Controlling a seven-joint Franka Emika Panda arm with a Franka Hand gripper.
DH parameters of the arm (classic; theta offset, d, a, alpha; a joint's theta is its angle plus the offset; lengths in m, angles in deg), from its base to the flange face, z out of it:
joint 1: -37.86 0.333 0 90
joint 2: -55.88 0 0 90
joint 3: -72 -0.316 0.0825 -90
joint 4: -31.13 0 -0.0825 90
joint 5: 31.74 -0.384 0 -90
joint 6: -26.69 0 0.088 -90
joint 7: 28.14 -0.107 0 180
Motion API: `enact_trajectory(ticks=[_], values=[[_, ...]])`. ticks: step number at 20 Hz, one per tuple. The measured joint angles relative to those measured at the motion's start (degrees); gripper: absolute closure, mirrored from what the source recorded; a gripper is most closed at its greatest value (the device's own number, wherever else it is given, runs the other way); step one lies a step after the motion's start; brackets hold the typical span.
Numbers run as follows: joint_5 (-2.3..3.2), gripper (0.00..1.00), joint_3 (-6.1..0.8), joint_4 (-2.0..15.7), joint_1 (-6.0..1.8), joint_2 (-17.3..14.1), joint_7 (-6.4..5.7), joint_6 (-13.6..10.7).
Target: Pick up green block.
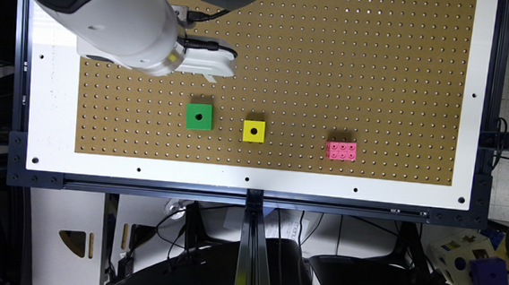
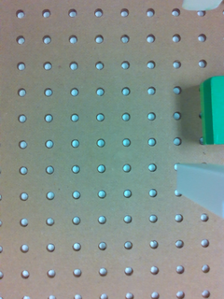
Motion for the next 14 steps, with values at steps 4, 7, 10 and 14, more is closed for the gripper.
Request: enact_trajectory(ticks=[4, 7, 10, 14], values=[[0.00, 0.00, -0.06, -0.04, 0.03, 0.0, 0.00, 0.0], [0.00, 0.00, -0.15, 0.22, 0.03, 0.0, 0.00, 0.0], [0.00, 0.00, -0.15, 1.71, 0.01, -0.7, 0.00, 0.0], [0.00, 0.00, -0.14, 4.66, -0.04, -3.3, 0.00, 0.0]])
